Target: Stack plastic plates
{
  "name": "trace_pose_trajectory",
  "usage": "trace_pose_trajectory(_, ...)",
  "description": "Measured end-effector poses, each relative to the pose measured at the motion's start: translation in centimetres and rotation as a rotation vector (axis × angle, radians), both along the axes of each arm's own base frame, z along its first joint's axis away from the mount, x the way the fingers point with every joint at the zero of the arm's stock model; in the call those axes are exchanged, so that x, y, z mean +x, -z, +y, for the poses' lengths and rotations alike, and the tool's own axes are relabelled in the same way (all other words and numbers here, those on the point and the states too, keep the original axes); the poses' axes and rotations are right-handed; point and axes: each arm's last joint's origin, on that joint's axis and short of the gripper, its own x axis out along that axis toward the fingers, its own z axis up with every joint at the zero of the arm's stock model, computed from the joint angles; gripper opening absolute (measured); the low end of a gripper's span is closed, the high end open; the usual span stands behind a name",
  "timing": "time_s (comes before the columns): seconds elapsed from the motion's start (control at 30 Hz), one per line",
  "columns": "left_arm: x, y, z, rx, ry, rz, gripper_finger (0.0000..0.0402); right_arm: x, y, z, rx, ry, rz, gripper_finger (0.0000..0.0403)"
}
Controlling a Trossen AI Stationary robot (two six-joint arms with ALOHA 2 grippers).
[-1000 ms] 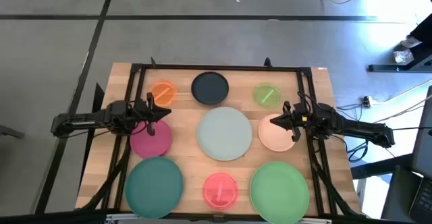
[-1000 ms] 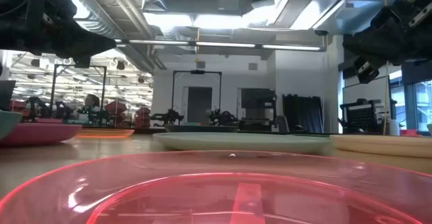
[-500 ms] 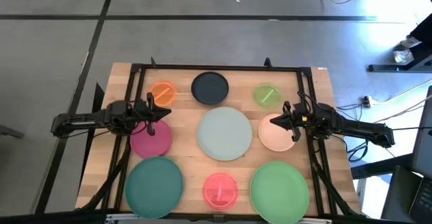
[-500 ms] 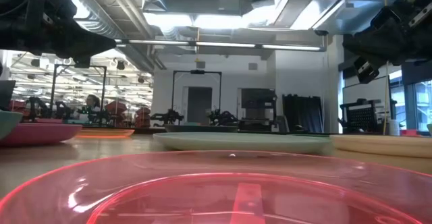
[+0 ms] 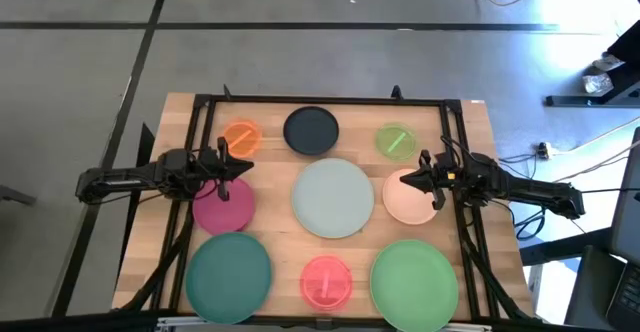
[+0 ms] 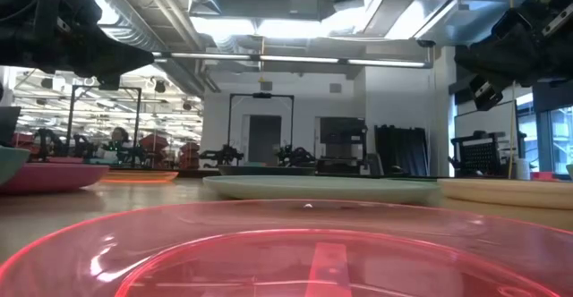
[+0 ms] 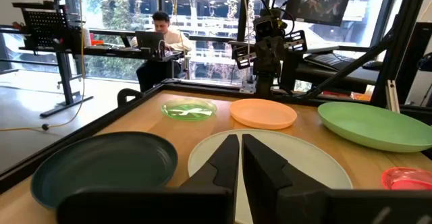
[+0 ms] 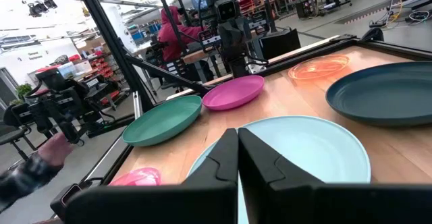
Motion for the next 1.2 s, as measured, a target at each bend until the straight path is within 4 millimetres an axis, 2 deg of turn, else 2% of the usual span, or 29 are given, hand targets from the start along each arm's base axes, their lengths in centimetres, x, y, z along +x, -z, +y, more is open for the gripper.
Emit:
trace_pose_trajectory(0.53,0.0,-0.1,0.0,0.001,0.0,-0.008,0.0014,0.0,0.0,0.0,0.0,0.0,0.0,0.0001)
trace_pose_trajectory(0.67,0.0,-0.6,0.0,-0.046,0.008,-0.074,0.0014,0.0,0.0,0.0,0.0,0.0,0.0,0.0001)
trace_pose_trajectory(0.9,-0.3,-2.4,0.0,-0.221,0.04,-0.301,0.0014,0.0,0.0,0.0,0.0,0.0,-0.001,0.0001)
trace_pose_trajectory(1.1,-0.4,-2.5,-0.1,-0.234,0.065,-0.309,0.0014,0.0,-0.6,-0.4,0.0,0.133,-0.062,0.0001)
trace_pose_trajectory(1.2,-0.3,-2.4,-0.2,-0.25,0.072,-0.302,0.0014,0.0,-0.6,-0.4,0.003,0.14,-0.06,0.0001)
